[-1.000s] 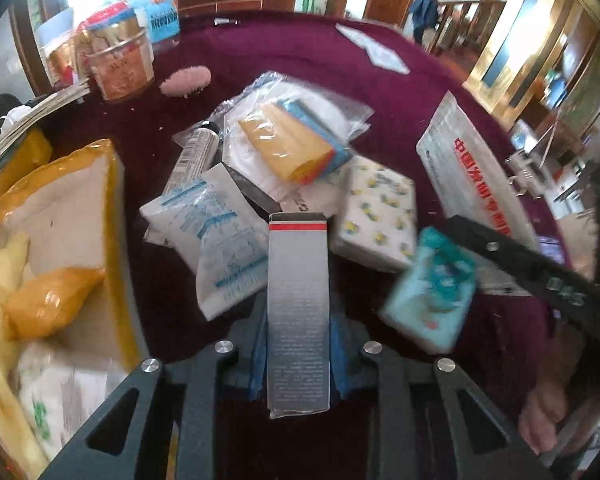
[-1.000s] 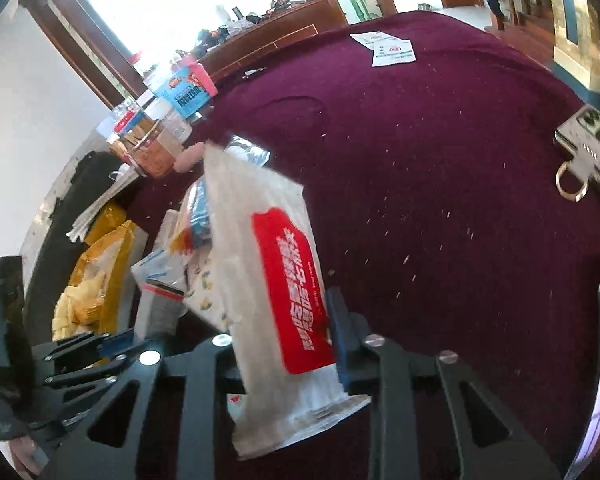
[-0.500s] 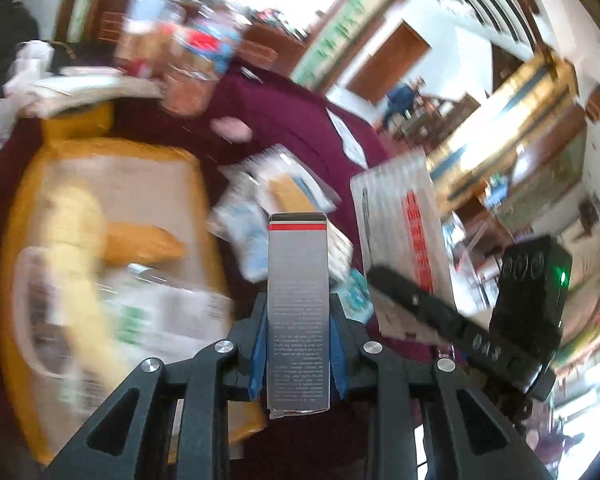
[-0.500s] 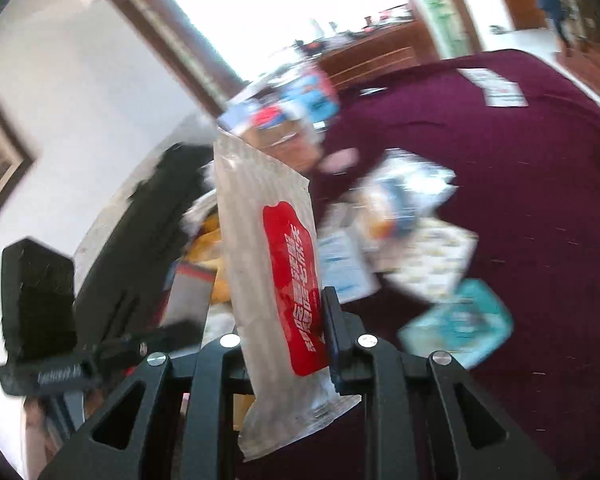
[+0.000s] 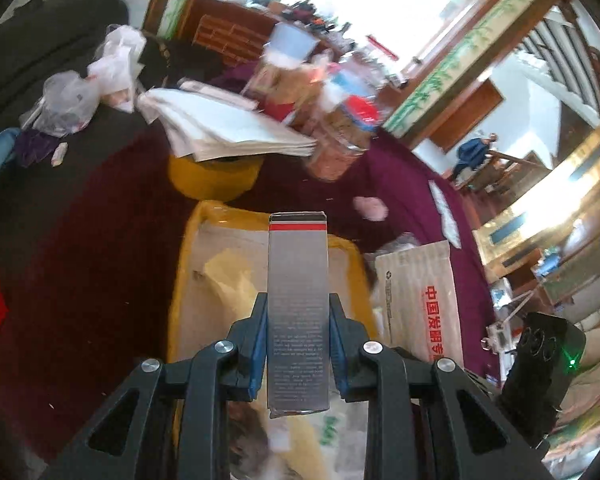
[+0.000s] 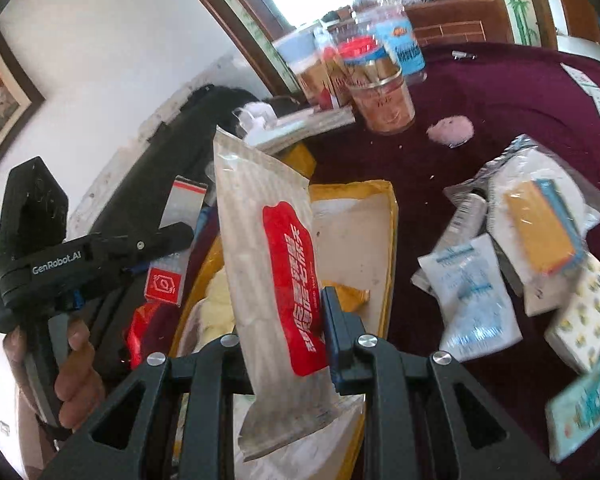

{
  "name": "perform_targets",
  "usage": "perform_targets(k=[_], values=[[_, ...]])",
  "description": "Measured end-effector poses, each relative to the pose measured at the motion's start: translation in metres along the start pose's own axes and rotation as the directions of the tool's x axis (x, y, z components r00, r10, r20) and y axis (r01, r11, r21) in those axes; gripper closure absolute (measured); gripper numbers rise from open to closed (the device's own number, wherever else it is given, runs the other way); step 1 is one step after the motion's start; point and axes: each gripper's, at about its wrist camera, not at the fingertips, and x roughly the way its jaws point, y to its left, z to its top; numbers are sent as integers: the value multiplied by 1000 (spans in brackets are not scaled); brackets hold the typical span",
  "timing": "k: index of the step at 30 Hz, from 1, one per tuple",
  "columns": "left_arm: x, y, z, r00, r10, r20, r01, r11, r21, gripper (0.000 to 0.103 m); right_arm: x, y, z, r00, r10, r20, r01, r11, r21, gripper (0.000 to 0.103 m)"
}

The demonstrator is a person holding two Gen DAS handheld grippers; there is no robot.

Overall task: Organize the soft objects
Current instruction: 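Carry both items over the yellow tray and open both grippers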

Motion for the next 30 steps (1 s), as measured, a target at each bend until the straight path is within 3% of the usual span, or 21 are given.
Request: perform_targets(k=[5, 12, 16, 18, 19, 20, 22, 25, 28, 30], values=[[18, 27, 12, 998, 62, -27, -63, 997, -40, 76, 28, -8, 8, 998, 1, -64, 0, 1000, 16, 81], [41, 50, 14, 991, 99, -88, -107, 990, -93, 75, 48, 0, 11, 996, -20, -82, 19, 1000, -9, 80], [56, 47, 17, 978, 166, -124, -176, 982, -71, 75, 59, -3, 11, 992, -39, -121, 38, 999, -10, 77], [66, 48, 13, 972, 167, -165, -181, 981, -75, 74, 61, -6, 10, 992, -49, -119, 49, 999, 0, 77], [70, 48, 11, 969, 179, -173, -193, 979, -68, 68, 60, -7, 10, 992, -41, -116, 42, 999, 2, 73], [69, 49, 8, 966, 198, -165, -212, 974, -73, 60, 60, -7, 10, 993, -27, -114, 27, 1000, 4, 60], [64, 49, 5, 972, 193, -137, -205, 976, -78, 55, 56, -7, 9, 995, -22, -94, 22, 1000, 2, 41], [59, 47, 4, 978, 163, -131, -174, 982, -77, 32, 37, -6, 2, 998, 20, -61, -20, 1000, -10, 40], [39, 29, -4, 982, 175, -68, -176, 984, -15, 23, 5, -12, -13, 995, 97, -15, -97, 995, 1, 38], [23, 17, -13, 981, 195, -7, -195, 981, 22, 22, -13, -15, -25, 993, 120, 4, -120, 993, 10, 37]])
